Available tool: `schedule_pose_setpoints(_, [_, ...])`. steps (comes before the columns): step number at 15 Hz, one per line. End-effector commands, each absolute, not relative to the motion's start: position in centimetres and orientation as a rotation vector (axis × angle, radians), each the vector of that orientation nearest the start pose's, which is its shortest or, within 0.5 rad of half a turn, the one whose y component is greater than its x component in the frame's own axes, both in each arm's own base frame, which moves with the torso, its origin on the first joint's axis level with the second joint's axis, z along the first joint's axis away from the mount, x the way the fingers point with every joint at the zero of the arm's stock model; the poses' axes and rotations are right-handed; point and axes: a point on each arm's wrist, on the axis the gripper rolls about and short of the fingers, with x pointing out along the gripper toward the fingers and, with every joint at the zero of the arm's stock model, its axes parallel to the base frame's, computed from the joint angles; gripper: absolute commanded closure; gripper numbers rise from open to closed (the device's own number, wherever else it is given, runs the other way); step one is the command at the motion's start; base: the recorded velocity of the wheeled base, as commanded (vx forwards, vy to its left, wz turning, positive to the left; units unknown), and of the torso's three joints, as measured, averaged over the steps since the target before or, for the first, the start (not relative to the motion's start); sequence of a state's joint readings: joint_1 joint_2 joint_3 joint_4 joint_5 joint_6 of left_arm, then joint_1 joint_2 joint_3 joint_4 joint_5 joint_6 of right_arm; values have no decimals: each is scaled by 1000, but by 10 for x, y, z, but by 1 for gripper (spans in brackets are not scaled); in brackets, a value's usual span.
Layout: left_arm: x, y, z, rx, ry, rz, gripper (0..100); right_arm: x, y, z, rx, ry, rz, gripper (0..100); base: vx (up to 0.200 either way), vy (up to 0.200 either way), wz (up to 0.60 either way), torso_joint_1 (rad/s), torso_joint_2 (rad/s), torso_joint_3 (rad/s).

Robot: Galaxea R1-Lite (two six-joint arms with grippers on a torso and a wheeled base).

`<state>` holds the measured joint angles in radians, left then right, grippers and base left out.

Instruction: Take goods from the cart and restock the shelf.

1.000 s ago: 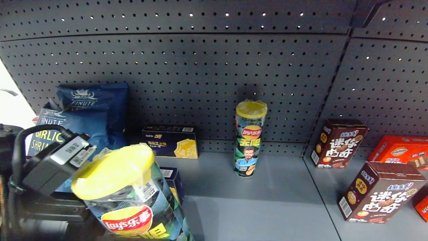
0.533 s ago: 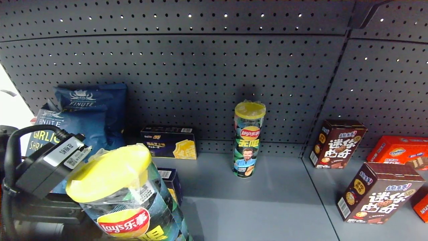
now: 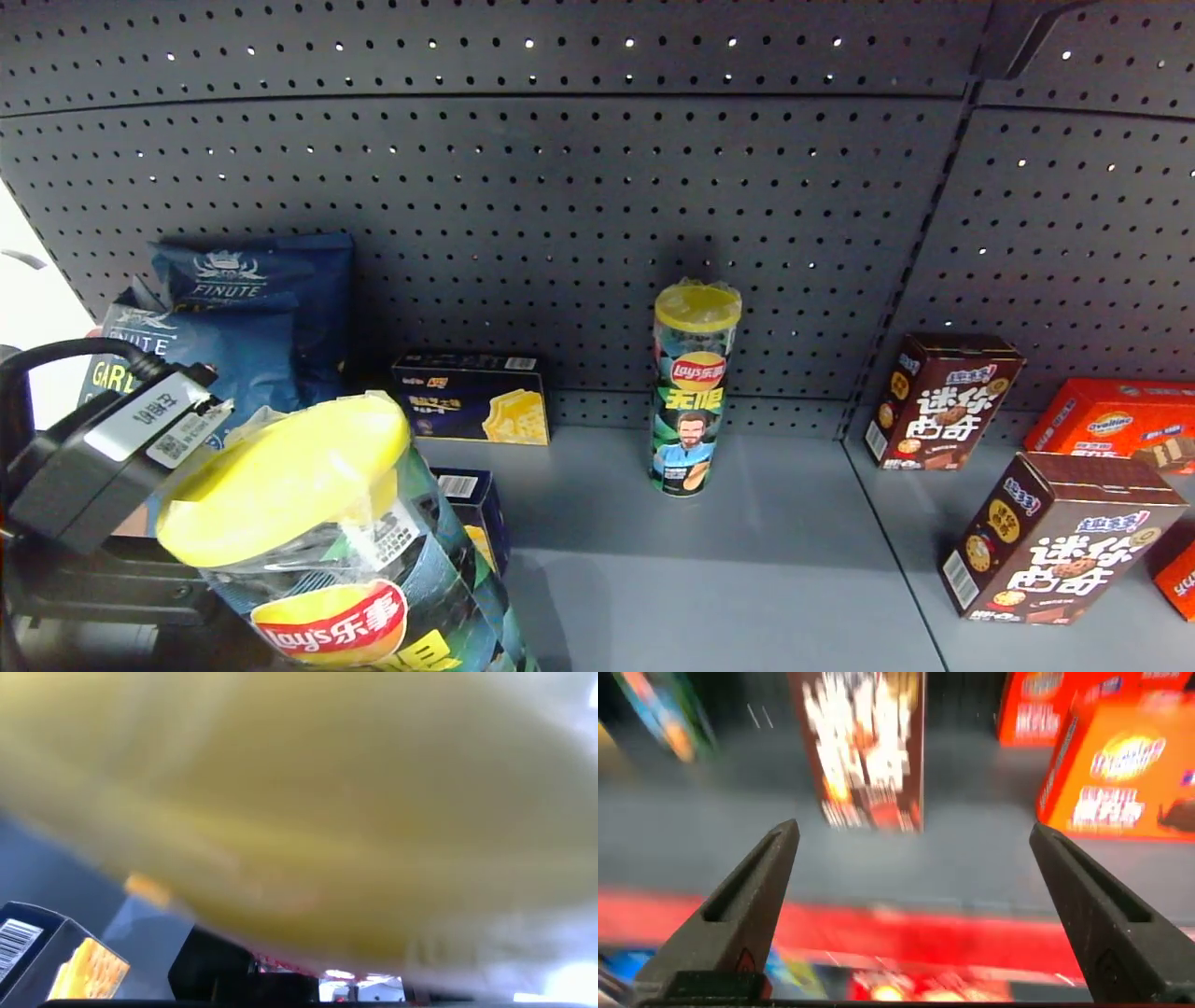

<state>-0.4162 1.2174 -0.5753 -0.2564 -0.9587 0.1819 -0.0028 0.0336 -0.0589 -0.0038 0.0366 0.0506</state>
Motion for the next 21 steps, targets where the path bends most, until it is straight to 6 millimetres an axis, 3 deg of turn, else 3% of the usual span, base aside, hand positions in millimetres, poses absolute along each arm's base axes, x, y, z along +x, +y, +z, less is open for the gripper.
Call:
schedule_pose_setpoints(1, [142, -83, 199, 37, 284, -1386, 100, -1, 2, 207, 150, -49, 148, 0, 0, 0, 0, 0, 0, 0])
schedule_pose_setpoints(3, [141, -82, 197, 34, 294, -1386, 100, 15, 6, 233, 9, -25, 295, 0, 0, 0, 0, 0, 0, 0])
schedule_pose_setpoints(7, [141, -82, 196, 34, 295, -1385, 100, 58, 24, 249, -87, 88, 531, 0, 0, 0, 0, 0, 0, 0])
schedule_pose_setpoints(9, [142, -83, 196, 34, 295, -1385, 100, 87, 48, 267, -128, 115, 659, 0, 0, 0, 0, 0, 0, 0])
schedule_pose_setpoints(12, [143, -83, 196, 34, 295, -1385, 100, 127, 81, 278, -153, 130, 748, 0, 0, 0, 0, 0, 0, 0])
schedule_pose_setpoints(16, [142, -83, 197, 35, 290, -1389, 100, 162, 119, 278, -171, 174, 818, 0, 0, 0, 0, 0, 0, 0])
schedule_pose_setpoints(21, [140, -83, 196, 34, 294, -1397, 100, 190, 141, 266, -191, 184, 882, 0, 0, 0, 0, 0, 0, 0])
